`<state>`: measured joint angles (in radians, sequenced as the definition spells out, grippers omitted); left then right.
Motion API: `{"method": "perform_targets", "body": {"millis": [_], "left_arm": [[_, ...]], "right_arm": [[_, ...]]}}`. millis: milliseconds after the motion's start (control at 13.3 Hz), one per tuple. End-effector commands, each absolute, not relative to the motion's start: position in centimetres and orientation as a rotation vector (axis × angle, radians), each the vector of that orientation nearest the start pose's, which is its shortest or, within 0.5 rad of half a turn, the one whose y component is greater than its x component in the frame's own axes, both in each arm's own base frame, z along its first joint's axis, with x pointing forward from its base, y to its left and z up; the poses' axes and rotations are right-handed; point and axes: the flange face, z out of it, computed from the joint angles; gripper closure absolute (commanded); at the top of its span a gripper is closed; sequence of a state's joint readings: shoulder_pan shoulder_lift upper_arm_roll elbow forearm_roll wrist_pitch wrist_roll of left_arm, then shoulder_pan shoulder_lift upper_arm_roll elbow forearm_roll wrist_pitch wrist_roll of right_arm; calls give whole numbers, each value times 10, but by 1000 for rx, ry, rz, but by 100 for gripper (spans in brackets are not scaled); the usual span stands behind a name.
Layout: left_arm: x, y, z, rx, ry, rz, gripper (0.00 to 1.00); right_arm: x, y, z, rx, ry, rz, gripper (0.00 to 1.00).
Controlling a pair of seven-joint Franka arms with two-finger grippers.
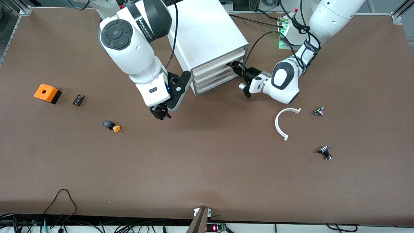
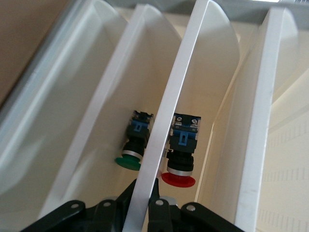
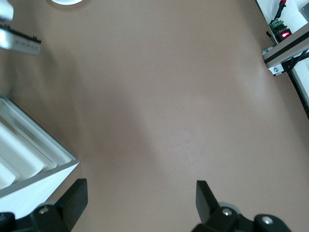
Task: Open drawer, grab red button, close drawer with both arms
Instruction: 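Pull the drawer open with the left gripper while the right gripper reaches in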
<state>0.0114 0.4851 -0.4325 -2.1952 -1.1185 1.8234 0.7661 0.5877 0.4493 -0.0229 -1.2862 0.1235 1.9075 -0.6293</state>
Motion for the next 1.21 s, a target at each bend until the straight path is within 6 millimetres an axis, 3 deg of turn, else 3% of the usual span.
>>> {"method": "perform_targets", "body": {"millis": [0,301,452,603,753,829,979,1130], "left_arm": [[443,-243,191,1870,-272,-555,100],[486,-204,200,1923,-225,-442,100],[505,-189,206,1942,-212,-391,100],[526,-173,215,1974,-197,-321,100],[537,-162,216,2011,-183,-268,85],[544,-157,222,2016,-187,-235,2],[549,-148,232,2019,-183,-204,0],[553,-146,246,2023,-196,-175,0]], "right_arm": [[597,395,511,-2512,-1679,-280,1],[591,410,497,-2495,-1704,-253,1],[587,429,496,-2463,-1751,-261,1],[575,462,491,-2410,-1818,-267,1],[559,491,482,-2369,-1870,-261,1],[549,509,469,-2334,-1896,-246,1],[541,523,469,-2299,-1912,-250,1],[541,522,462,-2277,-1944,-221,1]]}}
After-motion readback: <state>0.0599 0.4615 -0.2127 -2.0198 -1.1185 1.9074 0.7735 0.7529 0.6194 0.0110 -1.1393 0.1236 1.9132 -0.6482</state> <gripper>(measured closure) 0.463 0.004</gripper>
